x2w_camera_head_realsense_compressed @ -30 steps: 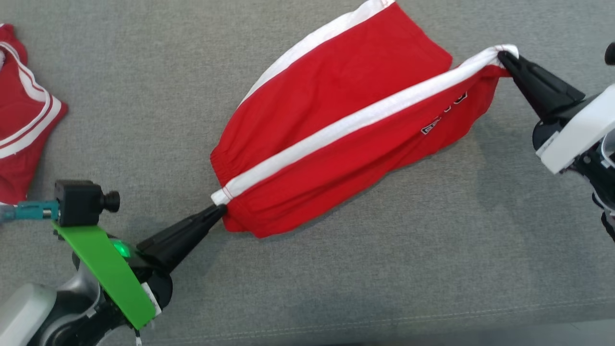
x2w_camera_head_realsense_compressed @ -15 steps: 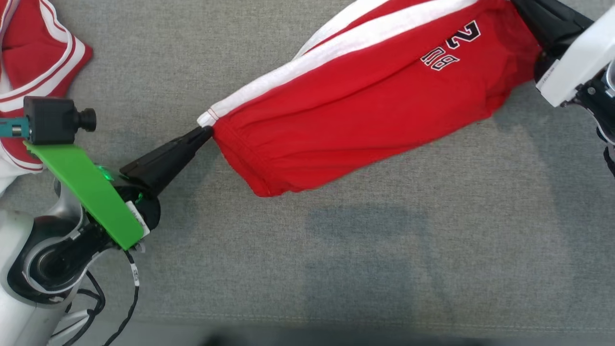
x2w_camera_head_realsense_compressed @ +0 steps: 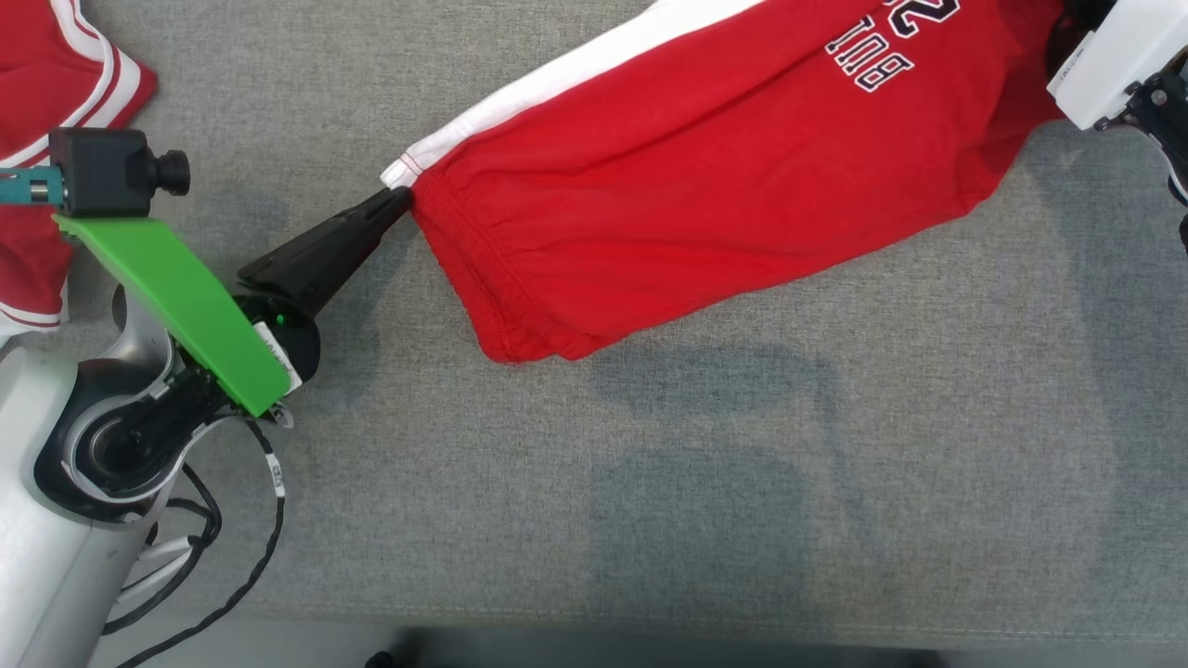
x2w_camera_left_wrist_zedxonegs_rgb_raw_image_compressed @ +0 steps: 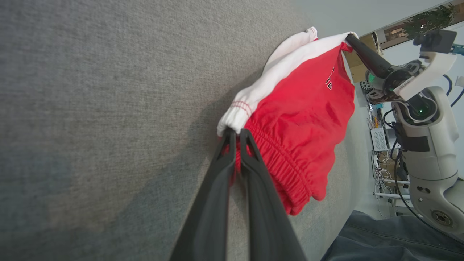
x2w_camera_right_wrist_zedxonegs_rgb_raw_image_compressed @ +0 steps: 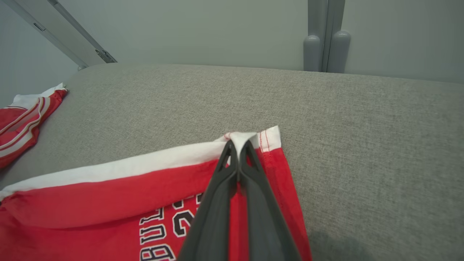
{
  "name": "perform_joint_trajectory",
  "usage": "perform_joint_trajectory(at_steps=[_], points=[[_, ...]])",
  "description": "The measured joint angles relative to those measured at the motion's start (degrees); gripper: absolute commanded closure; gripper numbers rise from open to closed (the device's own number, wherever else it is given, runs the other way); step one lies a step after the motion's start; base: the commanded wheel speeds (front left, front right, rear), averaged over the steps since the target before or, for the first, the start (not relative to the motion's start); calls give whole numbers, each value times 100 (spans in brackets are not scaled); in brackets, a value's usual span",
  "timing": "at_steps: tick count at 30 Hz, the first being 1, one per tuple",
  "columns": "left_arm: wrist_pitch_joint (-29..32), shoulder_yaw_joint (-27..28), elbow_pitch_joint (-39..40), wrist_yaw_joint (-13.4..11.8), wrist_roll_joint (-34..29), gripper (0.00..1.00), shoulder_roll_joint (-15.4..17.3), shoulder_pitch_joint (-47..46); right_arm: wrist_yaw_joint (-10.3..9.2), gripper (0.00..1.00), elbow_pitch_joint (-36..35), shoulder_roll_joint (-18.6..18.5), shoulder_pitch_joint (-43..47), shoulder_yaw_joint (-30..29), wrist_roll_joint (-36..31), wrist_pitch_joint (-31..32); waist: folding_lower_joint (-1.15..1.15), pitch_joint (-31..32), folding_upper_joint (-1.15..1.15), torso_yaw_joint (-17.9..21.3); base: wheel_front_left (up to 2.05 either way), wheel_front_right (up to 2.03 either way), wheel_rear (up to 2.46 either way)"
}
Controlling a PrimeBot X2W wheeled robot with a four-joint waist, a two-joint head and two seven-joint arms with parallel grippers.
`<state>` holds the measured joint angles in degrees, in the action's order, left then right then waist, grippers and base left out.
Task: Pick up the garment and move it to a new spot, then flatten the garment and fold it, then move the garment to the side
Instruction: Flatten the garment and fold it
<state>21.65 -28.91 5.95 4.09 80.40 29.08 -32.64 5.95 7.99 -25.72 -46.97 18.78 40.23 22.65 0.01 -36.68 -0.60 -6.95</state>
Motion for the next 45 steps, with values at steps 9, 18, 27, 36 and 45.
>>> perform_joint_trajectory(at_steps=[9,18,27,36,45], points=[[0,-142,-408,51,-266,89,-138,-223,0,96,431,58,-203,96,-250,-143,0,9,0,-2,0,0,0],[-219,-130,-867,34,-579,0,-285,-384,-181,0,625,115,-634,118,-976,-971,-1,30,0,-7,0,0,0],[-918,107,-1001,-7,-1480,0,1,-482,-214,0,835,332,-580,226,-1057,-1492,-1,97,0,139,0,0,0],[-2379,303,-1007,-111,-2846,0,201,-416,-192,0,1478,191,300,249,-1040,-1657,-1,366,0,228,0,0,0],[-3350,112,-977,-476,-3033,0,-459,500,-175,0,1938,82,767,54,-733,-1697,-1,736,0,-70,0,0,0]])
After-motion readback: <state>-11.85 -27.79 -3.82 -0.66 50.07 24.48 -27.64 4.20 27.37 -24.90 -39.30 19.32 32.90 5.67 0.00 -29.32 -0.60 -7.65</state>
